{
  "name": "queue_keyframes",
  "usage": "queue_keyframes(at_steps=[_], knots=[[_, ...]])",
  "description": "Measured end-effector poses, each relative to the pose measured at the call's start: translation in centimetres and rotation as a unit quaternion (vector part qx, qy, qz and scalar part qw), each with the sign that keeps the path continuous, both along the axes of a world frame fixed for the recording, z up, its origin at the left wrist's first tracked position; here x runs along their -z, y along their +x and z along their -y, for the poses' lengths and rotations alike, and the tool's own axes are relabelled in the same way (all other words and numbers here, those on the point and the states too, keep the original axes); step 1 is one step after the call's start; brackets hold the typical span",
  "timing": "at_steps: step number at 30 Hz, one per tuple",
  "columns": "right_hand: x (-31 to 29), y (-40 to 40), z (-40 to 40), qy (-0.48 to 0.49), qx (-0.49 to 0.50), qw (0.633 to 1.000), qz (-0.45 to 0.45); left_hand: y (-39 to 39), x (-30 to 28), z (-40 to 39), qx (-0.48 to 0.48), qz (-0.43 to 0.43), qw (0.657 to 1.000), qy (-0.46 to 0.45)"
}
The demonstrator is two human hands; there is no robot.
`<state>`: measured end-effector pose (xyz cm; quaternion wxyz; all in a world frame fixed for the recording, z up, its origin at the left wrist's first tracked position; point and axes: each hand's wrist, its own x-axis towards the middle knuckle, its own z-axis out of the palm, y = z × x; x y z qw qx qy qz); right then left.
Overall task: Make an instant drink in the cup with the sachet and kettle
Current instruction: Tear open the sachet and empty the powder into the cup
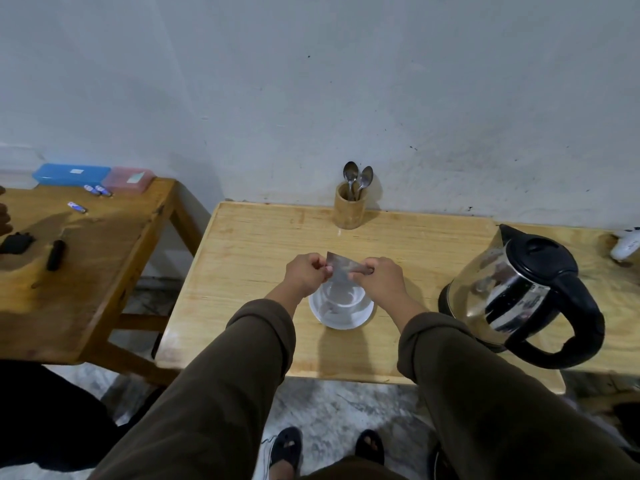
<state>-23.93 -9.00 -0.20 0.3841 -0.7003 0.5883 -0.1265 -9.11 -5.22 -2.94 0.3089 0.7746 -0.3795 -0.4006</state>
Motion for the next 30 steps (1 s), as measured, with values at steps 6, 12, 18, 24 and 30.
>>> queue_keyframes(at_steps=[6,12,18,24,30], knots=[[-0.1,0.1,0.3,-0.008,-0.003,1.000,-0.016,-0.2,0.2,-0.1,-0.015,-0.017,1.000,-0.005],[0.3,0.1,0.5,-0.014,0.021,1.000,-0.003,-0.2,0.0,-0.2,0.005,-0.019,1.000,-0.012],[0.6,0.3,0.5,-0.026,0.024,0.999,-0.014,-0.2,-0.2,-0.4,0.037,0.011,0.999,-0.011],[0.6,0.1,0.6,-0.026,0.013,0.999,-0.018,-0.7,-0.5,-0.5,0.049,-0.009,0.999,-0.021],[0.5,-0.2,0.7,-0.008,0.015,1.000,0.021,-1.2,-0.4,-0.4,0.053,-0.003,0.998,-0.013]])
